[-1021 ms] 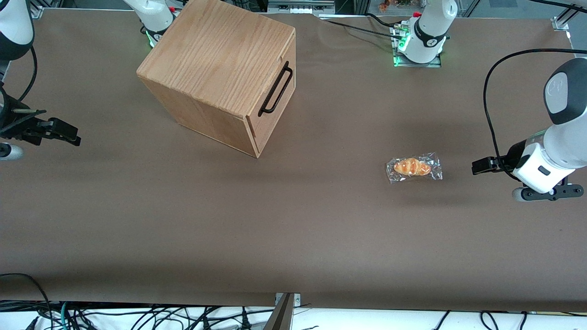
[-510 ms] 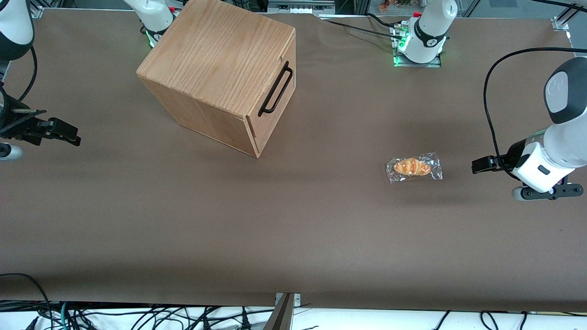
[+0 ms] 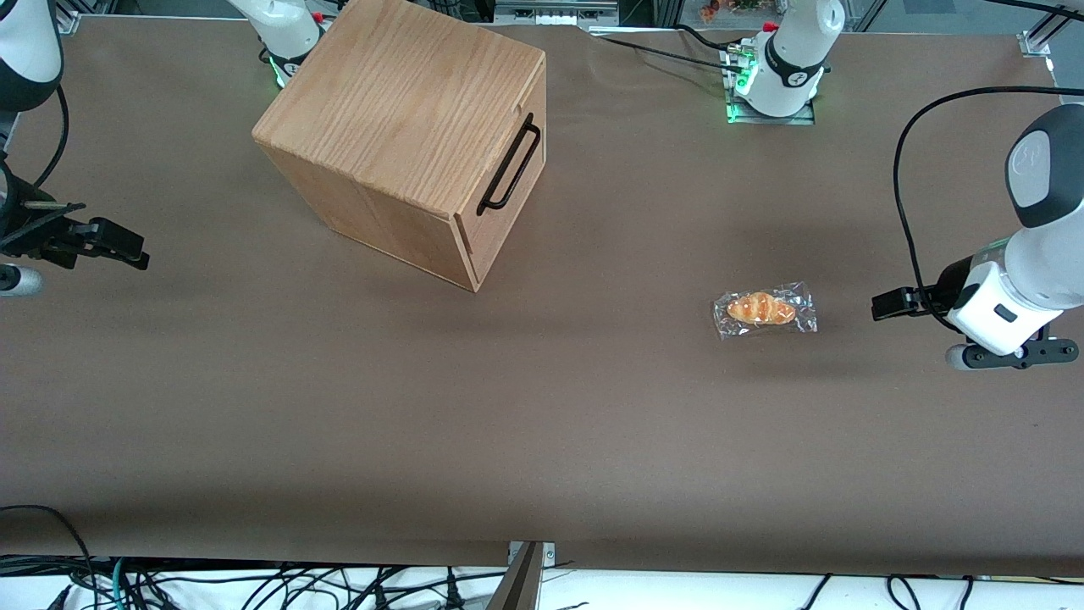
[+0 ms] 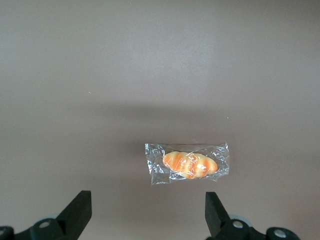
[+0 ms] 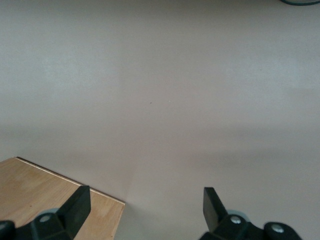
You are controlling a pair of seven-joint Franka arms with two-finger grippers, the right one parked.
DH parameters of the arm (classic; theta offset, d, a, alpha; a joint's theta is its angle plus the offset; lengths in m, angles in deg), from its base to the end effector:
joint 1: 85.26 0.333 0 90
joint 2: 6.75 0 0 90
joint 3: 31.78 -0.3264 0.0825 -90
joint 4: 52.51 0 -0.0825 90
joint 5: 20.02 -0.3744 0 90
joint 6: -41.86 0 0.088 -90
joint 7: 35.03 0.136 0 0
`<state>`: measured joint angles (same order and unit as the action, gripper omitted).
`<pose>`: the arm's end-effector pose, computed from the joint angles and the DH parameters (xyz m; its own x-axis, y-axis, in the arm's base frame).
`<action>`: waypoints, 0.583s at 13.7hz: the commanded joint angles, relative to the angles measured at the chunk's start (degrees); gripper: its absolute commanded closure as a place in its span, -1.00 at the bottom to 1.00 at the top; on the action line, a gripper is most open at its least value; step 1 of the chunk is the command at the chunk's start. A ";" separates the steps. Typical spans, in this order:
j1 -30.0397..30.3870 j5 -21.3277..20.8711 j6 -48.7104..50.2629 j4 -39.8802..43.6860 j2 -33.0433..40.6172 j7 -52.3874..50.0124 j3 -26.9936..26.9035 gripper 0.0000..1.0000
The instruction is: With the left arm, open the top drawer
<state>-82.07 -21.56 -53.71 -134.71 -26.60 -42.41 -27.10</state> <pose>0.6438 -0.0064 0.4700 0.9886 0.1019 -0.1110 0.1011 -0.9948 -0.0129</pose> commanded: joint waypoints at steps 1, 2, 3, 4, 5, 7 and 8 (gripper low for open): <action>0.59 0.39 1.18 0.28 0.78 1.50 0.42 -1.00; 0.59 0.39 1.18 0.28 0.78 1.50 0.42 -1.00; 0.59 0.39 1.18 0.28 0.78 1.41 0.42 -1.00; 0.59 0.39 1.18 0.28 0.78 1.41 0.42 -1.00; 0.59 0.39 1.18 0.28 0.78 1.15 0.59 -1.00; 0.59 0.39 1.18 0.37 0.78 1.50 0.33 -1.00; 0.67 0.39 1.18 0.37 0.78 1.50 0.33 -1.00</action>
<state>-82.07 -21.56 -53.67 -134.70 -26.56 -42.40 -27.10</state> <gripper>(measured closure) 0.000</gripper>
